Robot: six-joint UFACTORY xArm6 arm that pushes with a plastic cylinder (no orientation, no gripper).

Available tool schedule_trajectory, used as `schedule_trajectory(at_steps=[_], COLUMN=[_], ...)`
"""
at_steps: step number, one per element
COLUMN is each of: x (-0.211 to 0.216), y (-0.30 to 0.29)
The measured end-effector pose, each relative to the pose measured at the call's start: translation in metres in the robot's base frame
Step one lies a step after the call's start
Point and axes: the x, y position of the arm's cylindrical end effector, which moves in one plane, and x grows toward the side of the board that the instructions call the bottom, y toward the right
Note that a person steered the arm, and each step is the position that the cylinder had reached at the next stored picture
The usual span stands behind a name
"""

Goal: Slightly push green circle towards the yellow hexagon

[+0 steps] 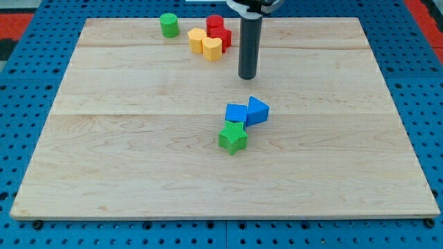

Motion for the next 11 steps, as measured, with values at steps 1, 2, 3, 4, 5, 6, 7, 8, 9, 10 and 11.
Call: schedule_trajectory(at_steps=[1,2,3,4,5,6,7,8,9,10,11], x=[0.005,0.019,0.032,0.034,0.034,0.015,-0.027,-0.045,-0.084,-0.126,-0.160], y=[-0.042,-0.093,-0.123,-0.144,-0.149,-0.150,-0.154,-0.191,-0.216,-0.237,-0.221])
